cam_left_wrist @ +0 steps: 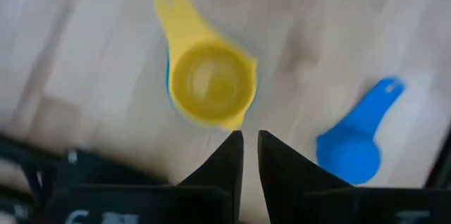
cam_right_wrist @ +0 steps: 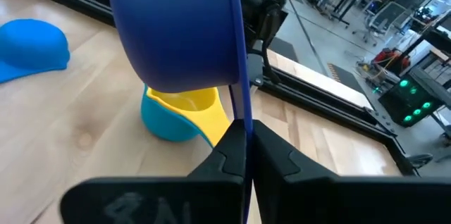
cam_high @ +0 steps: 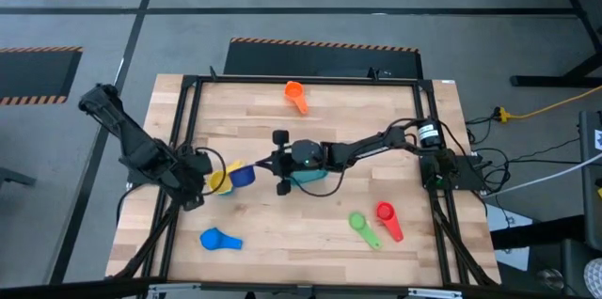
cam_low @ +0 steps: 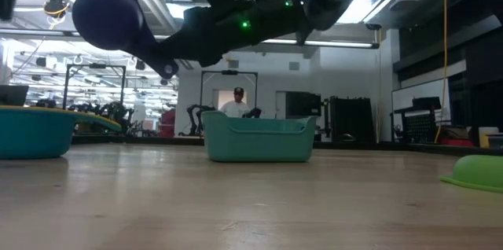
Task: Nest measuring cups in basket
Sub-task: Stack the dark blue measuring cup on top of the yellow measuring cup
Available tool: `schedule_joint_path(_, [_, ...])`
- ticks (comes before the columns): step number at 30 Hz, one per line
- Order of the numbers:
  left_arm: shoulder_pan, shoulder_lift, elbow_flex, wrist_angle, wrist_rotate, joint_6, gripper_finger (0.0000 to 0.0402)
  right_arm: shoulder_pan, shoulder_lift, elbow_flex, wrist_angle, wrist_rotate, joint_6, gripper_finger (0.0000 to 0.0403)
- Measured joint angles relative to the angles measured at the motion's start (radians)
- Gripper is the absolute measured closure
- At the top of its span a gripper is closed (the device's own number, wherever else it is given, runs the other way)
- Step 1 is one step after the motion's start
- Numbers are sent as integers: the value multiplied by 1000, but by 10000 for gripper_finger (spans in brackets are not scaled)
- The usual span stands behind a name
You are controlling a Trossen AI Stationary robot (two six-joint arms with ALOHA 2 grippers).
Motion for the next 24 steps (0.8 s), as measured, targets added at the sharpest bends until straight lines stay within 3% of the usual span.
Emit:
schedule_joint_path(7, [0, 0, -175, 24, 189, -156, 393, 6, 0, 0, -1, 0, -6, 394])
schedule_joint_path(12, [9, 3, -272, 116, 147, -168, 399, 6, 0, 0, -1, 0, -48, 394])
schedule_joint_path(17, [33, 24, -268, 107, 91, -184, 400, 8, 0, 0, -1, 0, -56, 393])
schedule_joint_path(24, [95, 77, -272, 115, 97, -210, 401, 16, -1, 0, -2, -2, -82, 393])
